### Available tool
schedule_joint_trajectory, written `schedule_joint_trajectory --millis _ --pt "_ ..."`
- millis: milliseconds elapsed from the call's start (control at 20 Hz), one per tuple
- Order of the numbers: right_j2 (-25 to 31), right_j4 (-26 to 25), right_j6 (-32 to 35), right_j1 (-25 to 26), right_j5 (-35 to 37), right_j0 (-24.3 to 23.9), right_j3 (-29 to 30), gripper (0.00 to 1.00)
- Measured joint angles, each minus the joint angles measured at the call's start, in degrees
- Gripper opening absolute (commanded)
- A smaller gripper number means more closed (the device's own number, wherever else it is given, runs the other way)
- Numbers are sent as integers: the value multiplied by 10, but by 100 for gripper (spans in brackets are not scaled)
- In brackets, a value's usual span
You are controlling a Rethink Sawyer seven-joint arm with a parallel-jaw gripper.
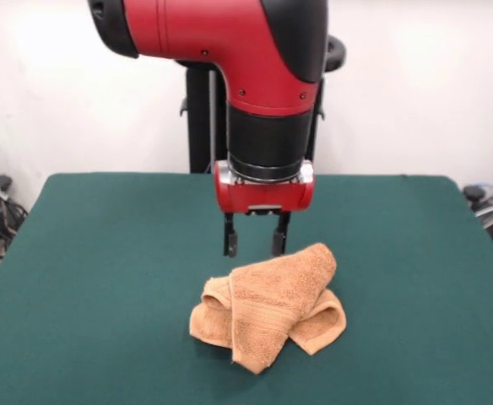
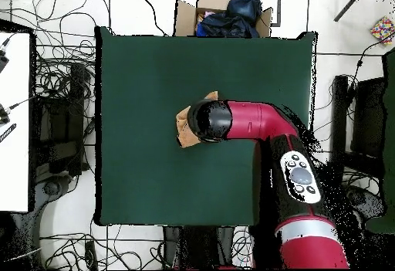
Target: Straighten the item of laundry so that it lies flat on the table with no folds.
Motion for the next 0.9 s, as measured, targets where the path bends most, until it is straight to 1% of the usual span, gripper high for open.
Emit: schedule_joint_trajectory --millis 400,900 --pt "0 0 0 -3 0 -23 9 100" --pt "0 0 0 -7 0 -15 9 100"
